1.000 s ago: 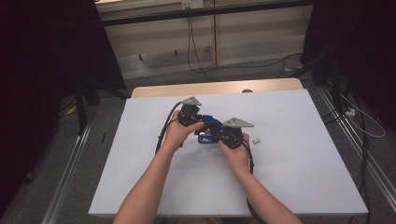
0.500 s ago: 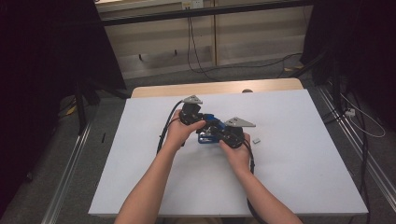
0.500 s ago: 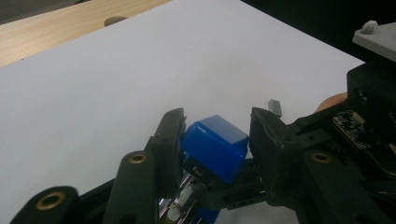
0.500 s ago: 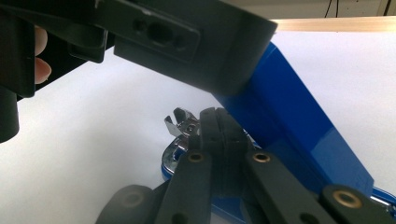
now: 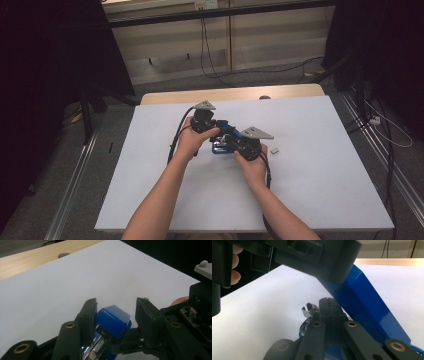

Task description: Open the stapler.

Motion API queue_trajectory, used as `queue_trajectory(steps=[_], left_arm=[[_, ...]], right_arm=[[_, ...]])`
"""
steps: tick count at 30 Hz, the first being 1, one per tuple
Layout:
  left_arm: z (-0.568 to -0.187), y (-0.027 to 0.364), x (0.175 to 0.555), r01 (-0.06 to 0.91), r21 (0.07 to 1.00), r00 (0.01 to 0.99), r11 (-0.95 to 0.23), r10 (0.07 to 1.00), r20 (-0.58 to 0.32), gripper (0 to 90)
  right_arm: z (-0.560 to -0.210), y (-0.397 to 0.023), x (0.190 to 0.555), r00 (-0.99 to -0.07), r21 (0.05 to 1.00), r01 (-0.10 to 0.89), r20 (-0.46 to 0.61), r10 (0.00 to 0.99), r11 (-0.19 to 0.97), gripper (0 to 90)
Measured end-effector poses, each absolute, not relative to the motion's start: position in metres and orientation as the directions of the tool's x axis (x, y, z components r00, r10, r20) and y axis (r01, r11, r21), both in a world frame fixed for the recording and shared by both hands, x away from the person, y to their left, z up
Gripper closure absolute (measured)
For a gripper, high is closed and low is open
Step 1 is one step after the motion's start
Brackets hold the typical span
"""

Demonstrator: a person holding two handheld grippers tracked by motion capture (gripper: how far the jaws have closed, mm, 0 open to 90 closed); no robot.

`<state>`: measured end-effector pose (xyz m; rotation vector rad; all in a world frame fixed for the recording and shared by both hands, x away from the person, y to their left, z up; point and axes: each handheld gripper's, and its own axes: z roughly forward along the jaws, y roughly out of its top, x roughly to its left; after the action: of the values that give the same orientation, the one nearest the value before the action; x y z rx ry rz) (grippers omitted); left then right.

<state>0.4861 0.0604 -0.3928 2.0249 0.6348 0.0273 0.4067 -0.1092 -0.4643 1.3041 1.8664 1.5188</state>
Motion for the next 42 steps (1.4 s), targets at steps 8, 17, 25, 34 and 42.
queue_trajectory(steps=[8,17,25,34,42], left_arm=[[-0.392,0.063,0.486,0.427,0.814,0.866,-0.393,0.437,-0.244,50.8],[-0.393,0.069,0.487,0.421,0.803,0.871,-0.422,0.436,-0.228,50.8],[-0.397,0.075,0.489,0.424,0.795,0.869,-0.433,0.441,-0.223,57.0],[-0.393,0.072,0.487,0.439,0.801,0.864,-0.407,0.436,-0.252,61.0],[-0.391,0.069,0.487,0.443,0.803,0.86,-0.399,0.441,-0.256,61.2]], right_arm=[[-0.465,-0.11,0.405,-0.487,0.92,0.391,0.235,0.841,-0.031,90.0],[-0.465,-0.11,0.405,-0.491,0.918,0.397,0.238,0.838,-0.028,90.0],[-0.465,-0.111,0.406,-0.493,0.915,0.402,0.241,0.836,-0.027,90.0],[-0.465,-0.109,0.408,-0.492,0.916,0.401,0.236,0.838,-0.023,90.0],[-0.462,-0.104,0.416,-0.488,0.914,0.405,0.232,0.841,-0.018,90.0]])
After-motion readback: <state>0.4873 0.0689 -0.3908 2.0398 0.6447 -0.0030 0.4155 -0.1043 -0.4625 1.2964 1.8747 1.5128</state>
